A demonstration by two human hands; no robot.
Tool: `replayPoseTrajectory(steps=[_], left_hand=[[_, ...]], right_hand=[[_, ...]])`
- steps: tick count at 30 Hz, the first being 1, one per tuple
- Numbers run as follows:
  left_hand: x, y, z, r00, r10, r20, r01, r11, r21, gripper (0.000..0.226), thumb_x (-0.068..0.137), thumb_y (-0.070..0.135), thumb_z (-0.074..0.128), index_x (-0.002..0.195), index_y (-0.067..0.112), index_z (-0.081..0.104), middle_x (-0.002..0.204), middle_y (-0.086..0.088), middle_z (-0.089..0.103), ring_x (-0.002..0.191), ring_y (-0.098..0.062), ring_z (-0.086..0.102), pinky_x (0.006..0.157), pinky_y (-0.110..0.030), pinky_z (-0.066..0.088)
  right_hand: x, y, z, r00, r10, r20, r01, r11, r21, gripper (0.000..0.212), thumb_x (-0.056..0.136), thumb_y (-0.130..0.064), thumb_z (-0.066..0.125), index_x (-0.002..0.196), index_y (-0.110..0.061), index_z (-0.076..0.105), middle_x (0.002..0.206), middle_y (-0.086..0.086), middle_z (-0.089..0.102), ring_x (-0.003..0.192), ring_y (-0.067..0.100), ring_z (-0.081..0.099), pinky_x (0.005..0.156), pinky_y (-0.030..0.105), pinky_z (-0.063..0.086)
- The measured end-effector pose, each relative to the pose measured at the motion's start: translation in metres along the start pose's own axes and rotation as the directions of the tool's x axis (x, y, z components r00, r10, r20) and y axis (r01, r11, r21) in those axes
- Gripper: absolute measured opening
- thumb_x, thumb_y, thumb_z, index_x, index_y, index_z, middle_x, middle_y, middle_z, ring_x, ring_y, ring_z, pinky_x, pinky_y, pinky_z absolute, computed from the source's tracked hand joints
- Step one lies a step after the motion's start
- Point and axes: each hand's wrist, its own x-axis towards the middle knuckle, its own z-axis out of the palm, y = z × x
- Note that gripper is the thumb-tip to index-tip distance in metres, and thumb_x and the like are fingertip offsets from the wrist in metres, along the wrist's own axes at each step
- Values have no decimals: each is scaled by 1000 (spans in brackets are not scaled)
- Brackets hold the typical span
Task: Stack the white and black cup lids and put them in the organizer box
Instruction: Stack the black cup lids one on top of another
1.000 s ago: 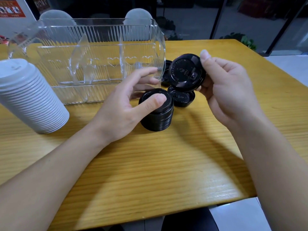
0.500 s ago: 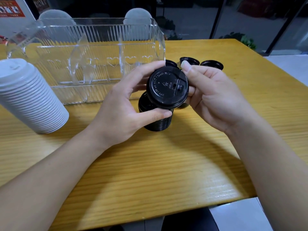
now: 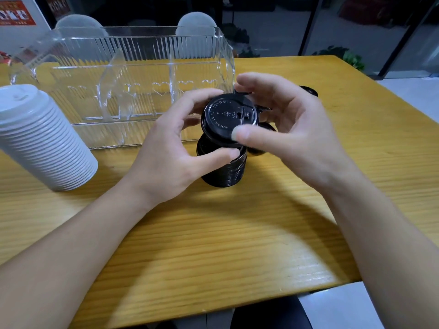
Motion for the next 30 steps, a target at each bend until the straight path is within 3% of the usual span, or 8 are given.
replayPoseTrajectory(steps=[3,7,12,18,23,27,30], left_hand=[[-1,0,-1,1000,9,-1,-9,999,39,73,94,35,96,156,19,60,149,6,71,145,-26,65,121,-57,51],[-2,3,1,1000,17,14,-18,998,60,75,93,34,96,157,21,60,150,8,70,147,-26,63,121,-56,51],[-2,-1,0,997,-46,55,46,999,12,96,85,41,100,166,26,51,158,11,64,153,-21,59,125,-55,49],[-3,-4,4,965,-192,179,201,979,-32,120,75,49,106,172,40,37,161,19,61,155,-8,55,128,-50,47],[-4,-7,4,944,-247,218,266,962,-64,126,73,42,106,173,48,28,142,7,76,134,-17,74,123,-55,51],[-4,-6,4,936,-265,233,291,953,-86,131,78,26,107,176,45,22,135,3,78,128,-20,77,121,-54,54],[-4,-8,4,923,-281,261,319,941,-113,135,77,28,107,176,52,17,138,3,77,129,-23,78,120,-56,55]], right_hand=[[-2,2,2,996,-92,16,94,984,-151,75,84,-25,100,150,-13,66,143,-1,73,136,20,68,113,49,55],[-3,5,4,989,-150,9,149,964,-219,69,85,-23,99,146,-10,69,138,-1,75,131,21,70,111,47,54],[-2,6,3,987,-158,-27,148,963,-225,56,88,-27,96,138,-11,74,129,-1,80,123,24,74,107,49,56],[-3,7,6,996,-88,13,88,955,-282,52,89,-28,94,135,-14,75,128,-6,78,120,12,72,101,19,49],[-5,11,9,993,-14,114,53,937,-346,56,90,-40,93,139,-21,75,134,-12,74,130,9,69,111,34,54],[-7,8,9,988,34,150,24,927,-374,59,91,-44,91,143,-24,73,136,-15,73,133,3,66,114,32,52],[-7,8,10,981,53,185,23,923,-384,60,94,-42,89,147,-24,70,140,-15,71,136,3,64,116,32,51]])
